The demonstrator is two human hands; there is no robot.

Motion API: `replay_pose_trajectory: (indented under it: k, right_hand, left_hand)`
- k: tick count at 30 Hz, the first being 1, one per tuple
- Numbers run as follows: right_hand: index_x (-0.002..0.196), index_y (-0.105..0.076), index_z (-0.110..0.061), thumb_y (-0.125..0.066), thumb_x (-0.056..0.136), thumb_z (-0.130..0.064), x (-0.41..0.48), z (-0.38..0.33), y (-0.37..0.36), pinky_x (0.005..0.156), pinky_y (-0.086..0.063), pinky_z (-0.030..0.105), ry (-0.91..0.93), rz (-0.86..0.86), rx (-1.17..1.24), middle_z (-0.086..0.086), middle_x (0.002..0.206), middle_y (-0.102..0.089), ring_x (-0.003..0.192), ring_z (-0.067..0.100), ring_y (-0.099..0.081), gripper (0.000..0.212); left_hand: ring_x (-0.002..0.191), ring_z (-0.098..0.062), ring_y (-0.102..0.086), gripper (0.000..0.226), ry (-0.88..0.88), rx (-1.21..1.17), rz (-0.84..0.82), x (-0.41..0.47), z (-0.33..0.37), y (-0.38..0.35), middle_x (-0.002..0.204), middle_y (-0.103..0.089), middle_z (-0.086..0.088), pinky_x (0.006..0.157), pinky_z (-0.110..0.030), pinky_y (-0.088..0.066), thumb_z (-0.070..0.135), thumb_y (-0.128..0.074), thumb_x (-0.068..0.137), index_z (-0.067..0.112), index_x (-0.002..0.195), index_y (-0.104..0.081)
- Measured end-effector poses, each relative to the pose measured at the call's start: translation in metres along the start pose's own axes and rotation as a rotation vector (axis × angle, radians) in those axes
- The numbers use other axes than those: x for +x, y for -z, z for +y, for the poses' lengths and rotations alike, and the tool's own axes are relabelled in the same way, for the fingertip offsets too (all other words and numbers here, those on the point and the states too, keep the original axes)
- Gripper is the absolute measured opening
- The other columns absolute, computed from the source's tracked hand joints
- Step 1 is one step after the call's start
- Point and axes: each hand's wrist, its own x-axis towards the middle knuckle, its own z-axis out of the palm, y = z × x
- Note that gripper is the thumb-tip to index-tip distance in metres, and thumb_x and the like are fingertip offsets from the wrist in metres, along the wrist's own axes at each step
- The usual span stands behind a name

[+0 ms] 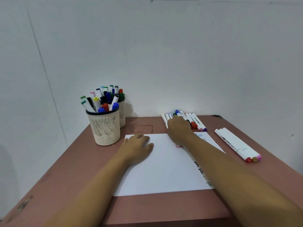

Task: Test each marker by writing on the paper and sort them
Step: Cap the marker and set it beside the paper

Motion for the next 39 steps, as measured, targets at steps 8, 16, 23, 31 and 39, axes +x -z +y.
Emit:
replay_pose_trajectory:
  k: [8, 16, 23, 31, 39]
  right_hand:
    - [0.092, -0.057, -0.001, -0.043, 0.094, -0.011, 0.001, 0.004, 0.024, 0.063, -0.03, 0.029, -0.425, 0.141, 0.743, 0.01, 0.087, -0.059, 0.086, 0.028, -0.051, 0.017]
    - [0.086, -0.064, -0.012, -0.049, 0.092, -0.011, -0.04, 0.023, 0.052, 0.058, -0.037, 0.025, -0.635, 0.26, 1.324, 0.001, 0.075, -0.055, 0.067, 0.015, -0.047, 0.017]
    - [0.089, -0.066, -0.012, -0.049, 0.093, -0.008, -0.073, 0.019, 0.064, 0.058, -0.043, 0.02, -0.637, 0.162, 1.59, -0.003, 0.067, -0.055, 0.058, 0.002, -0.056, 0.018]
    - [0.083, -0.06, -0.012, -0.059, 0.094, -0.022, -0.077, 0.003, 0.063, 0.048, -0.041, 0.02, -0.69, -0.007, 2.034, 0.002, 0.063, -0.055, 0.055, 0.011, -0.053, 0.015]
    - [0.077, -0.056, -0.013, -0.063, 0.092, -0.02, -0.081, -0.013, 0.058, 0.042, -0.033, 0.015, -0.513, -0.228, 1.918, -0.001, 0.06, -0.05, 0.046, 0.004, -0.044, 0.018]
  left_hand:
    - [0.114, -0.026, -0.053, 0.039, 0.086, -0.291, 0.096, 0.003, -0.001, 0.011, 0.119, -0.062, -0.013, 0.087, -0.026, -0.036, 0.026, -0.038, 0.1, -0.001, 0.108, -0.064]
    - [0.121, -0.019, -0.047, 0.035, -0.023, -0.309, 0.409, -0.002, 0.002, 0.008, 0.132, -0.048, -0.007, 0.089, -0.015, -0.03, 0.016, -0.049, 0.096, 0.006, 0.128, -0.054]
    - [0.128, -0.018, -0.042, 0.052, -0.236, -0.156, 0.323, -0.007, 0.009, 0.006, 0.139, -0.045, -0.003, 0.102, -0.025, -0.031, 0.028, -0.057, 0.092, 0.014, 0.14, -0.042]
    - [0.076, -0.022, -0.043, 0.022, -0.163, -0.02, 0.302, -0.019, 0.025, 0.012, 0.083, -0.051, 0.001, 0.062, -0.033, -0.025, 0.036, -0.042, 0.098, 0.017, 0.089, -0.039]
    - [0.067, -0.021, -0.037, 0.039, -0.301, -0.143, 0.213, -0.019, 0.03, 0.007, 0.061, -0.035, 0.009, 0.06, -0.033, -0.024, 0.03, -0.044, 0.098, 0.027, 0.066, -0.022]
